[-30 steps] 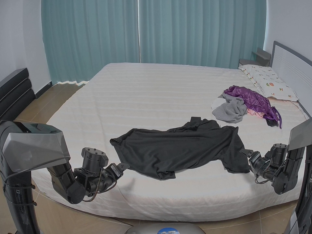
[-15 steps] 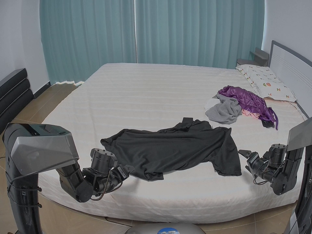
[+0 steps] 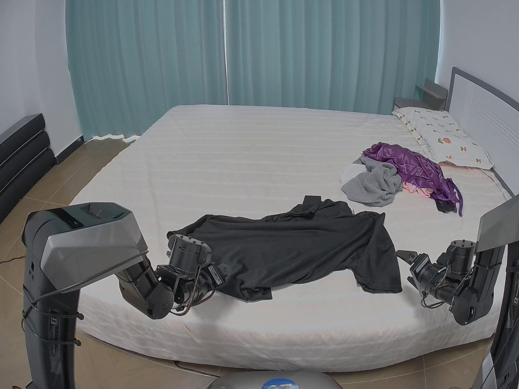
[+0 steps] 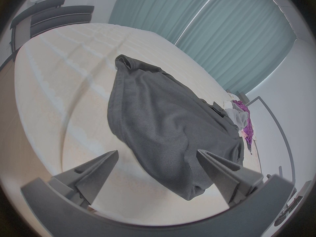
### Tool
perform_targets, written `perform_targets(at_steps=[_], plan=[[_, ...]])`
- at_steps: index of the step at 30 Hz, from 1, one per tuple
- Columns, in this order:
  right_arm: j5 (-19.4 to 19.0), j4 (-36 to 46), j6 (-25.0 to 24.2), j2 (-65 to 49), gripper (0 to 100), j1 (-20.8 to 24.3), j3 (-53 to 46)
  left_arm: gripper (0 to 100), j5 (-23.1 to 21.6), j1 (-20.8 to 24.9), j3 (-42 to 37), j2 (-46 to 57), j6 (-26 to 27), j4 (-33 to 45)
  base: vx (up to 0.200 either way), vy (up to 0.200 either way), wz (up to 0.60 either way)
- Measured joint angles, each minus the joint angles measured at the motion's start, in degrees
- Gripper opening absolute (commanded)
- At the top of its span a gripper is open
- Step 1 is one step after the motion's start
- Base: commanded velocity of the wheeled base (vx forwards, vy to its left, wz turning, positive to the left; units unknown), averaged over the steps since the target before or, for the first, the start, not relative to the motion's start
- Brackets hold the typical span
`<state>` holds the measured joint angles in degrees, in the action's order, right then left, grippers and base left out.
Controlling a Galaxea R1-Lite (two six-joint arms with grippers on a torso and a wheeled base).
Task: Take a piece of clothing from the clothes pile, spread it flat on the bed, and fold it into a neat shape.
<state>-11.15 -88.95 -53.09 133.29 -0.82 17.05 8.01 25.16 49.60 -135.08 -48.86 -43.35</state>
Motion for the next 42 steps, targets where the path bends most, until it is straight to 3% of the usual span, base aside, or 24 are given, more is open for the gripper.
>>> perform_targets(at_steps=[1, 2, 18, 42], plan=[[0.0, 0.0, 0.0, 0.0, 100, 0.02, -0.05, 100, 0.01, 0.05, 0.52, -0.26, 0.12, 0.22, 0.0, 0.0, 0.0], [0.0, 0.0, 0.0, 0.0, 100, 0.02, -0.06, 0, 0.04, 0.05, 0.94, -0.52, 0.23, 0.46, 0.0, 0.0, 0.0], [-0.01, -0.02, 0.07, 0.09, 100, 0.07, -0.17, 0, 2.08, -2.56, 5.66, -1.02, 1.18, 3.8, 0.0, 0.0, 0.0], [-0.04, -0.02, 0.05, 1.41, 100, 0.33, 1.11, 0, 1.62, -9.29, 20.89, 0.02, 2.57, 15.52, 0.0, 0.0, 0.0]])
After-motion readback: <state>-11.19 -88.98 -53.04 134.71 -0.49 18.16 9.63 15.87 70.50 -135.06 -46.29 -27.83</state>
